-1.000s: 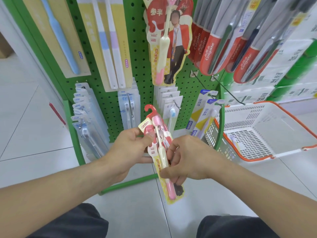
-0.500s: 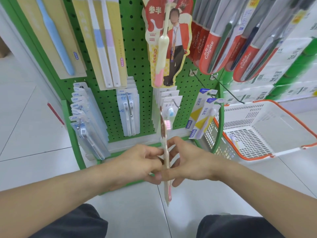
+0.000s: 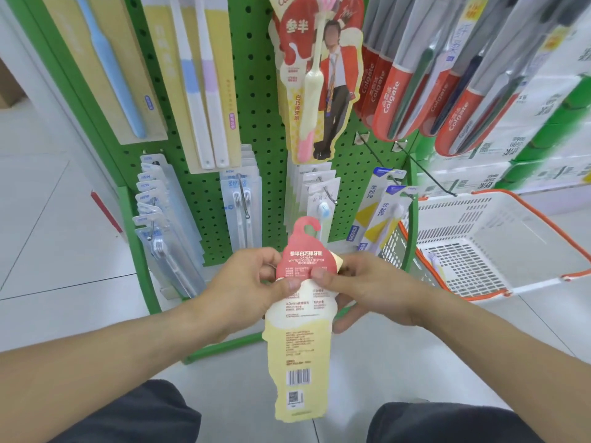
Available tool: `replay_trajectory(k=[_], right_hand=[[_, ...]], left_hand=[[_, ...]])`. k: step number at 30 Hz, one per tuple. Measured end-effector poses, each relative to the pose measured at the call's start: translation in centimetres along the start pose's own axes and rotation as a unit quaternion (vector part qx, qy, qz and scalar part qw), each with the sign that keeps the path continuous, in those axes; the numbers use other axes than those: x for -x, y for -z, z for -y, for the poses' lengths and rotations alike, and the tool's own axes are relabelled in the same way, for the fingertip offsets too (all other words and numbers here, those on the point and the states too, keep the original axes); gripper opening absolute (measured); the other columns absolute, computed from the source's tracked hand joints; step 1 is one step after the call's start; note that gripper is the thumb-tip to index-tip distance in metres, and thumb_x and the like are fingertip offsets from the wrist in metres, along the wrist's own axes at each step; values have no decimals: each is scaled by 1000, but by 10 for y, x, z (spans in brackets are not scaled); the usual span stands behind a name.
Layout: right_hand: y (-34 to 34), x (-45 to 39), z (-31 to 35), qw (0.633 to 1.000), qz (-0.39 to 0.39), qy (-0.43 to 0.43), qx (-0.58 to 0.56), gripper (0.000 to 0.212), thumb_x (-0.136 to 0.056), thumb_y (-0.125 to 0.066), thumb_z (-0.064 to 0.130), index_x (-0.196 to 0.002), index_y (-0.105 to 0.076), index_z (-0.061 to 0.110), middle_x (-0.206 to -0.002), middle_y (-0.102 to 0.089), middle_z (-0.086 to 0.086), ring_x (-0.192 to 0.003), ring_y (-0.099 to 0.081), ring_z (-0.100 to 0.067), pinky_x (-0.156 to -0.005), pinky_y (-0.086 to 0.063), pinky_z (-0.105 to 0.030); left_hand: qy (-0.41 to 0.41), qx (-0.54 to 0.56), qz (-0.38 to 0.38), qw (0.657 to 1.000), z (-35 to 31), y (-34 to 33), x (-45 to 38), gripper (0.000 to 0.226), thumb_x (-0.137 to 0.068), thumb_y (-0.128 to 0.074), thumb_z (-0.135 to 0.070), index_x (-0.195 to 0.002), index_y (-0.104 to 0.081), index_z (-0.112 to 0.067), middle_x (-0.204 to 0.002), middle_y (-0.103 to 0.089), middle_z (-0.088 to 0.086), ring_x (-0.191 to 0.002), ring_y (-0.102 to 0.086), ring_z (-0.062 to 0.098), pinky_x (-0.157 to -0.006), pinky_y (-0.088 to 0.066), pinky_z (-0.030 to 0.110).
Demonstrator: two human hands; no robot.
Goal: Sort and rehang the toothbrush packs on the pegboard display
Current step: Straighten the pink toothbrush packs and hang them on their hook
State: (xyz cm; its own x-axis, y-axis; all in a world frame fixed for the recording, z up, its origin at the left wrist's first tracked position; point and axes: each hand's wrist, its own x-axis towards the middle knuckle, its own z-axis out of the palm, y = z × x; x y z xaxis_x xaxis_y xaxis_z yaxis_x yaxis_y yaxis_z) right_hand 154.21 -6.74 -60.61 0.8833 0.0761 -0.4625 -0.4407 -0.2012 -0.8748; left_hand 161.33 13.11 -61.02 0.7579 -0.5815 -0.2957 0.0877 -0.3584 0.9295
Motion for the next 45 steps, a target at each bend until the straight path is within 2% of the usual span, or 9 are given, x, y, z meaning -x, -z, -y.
replay_trajectory(k=[5,10,14,19,24,28,36,42,45], right_hand=[[8,-6,-1,992,-100,82,-13,45,-96,-62,39,-98,-63,-6,-88,-74,-13,-80,-74,-30,-65,-64,-45],[3,-13,-1,971,-176,154,53,22,-101,-58,30,-90,-66,13,-67,-66,16,-58,-59,-1,-51,-46,-14],[3,-20,-2,964,-195,160,86,25,-103,-56,30,-83,-64,19,-62,-64,20,-55,-56,5,-53,-40,-9],[1,-22,-3,969,-182,146,83,16,-95,-69,34,-87,-66,20,-82,-71,5,-62,-61,0,-55,-44,-11],[1,-19,-4,976,-151,153,39,26,-80,-86,20,-98,-67,21,-103,-69,-14,-82,-71,-42,-67,-60,-46],[1,-17,1,983,-132,127,15,43,-75,-87,23,-109,-62,15,-101,-66,-11,-75,-73,-31,-53,-61,-41],[-3,-9,2,988,-87,124,16,49,-66,-85,31,-106,-63,14,-102,-76,-14,-85,-77,-33,-66,-63,-52],[-3,-12,7,978,-142,155,-4,61,-58,-89,31,-105,-62,2,-83,-75,-24,-74,-73,-46,-48,-56,-33],[-4,-14,7,973,-147,180,0,57,-62,-88,31,-106,-67,1,-83,-76,-21,-69,-72,-43,-46,-54,-31]], left_hand=[[5,-13,62,998,4,-1,2,10,-93,-69,-14,-102,-67,-11,-91,-79,7,-85,-77,27,-64,-61,32],[0,-24,104,994,4,-2,3,8,-96,-65,-13,-100,-67,-20,-93,-79,4,-86,-77,22,-63,-59,26],[-9,-32,117,993,6,-1,2,9,-100,-59,-14,-99,-67,-19,-92,-80,4,-87,-77,24,-68,-60,31],[-1,-35,102,994,6,2,1,18,-101,-55,-23,-92,-68,-14,-83,-79,7,-74,-75,20,-58,-55,26],[-12,-15,59,998,7,1,-1,19,-100,-57,-20,-87,-69,-13,-72,-76,2,-61,-70,12,-55,-50,21],[-19,9,31,999,4,4,-2,20,-100,-57,-22,-91,-69,-9,-76,-77,9,-66,-71,20,-56,-55,29],[-59,31,-26,997,-6,9,1,21,-102,-55,-21,-99,-69,-5,-84,-78,13,-76,-76,32,-63,-62,38],[-101,46,-81,991,-10,9,3,28,-91,-59,-34,-103,-69,-10,-85,-79,9,-78,-76,30,-77,-61,50],[-86,44,-66,993,-11,9,2,18,-94,-65,-24,-107,-65,-12,-88,-79,5,-81,-77,25,-80,-61,50]])
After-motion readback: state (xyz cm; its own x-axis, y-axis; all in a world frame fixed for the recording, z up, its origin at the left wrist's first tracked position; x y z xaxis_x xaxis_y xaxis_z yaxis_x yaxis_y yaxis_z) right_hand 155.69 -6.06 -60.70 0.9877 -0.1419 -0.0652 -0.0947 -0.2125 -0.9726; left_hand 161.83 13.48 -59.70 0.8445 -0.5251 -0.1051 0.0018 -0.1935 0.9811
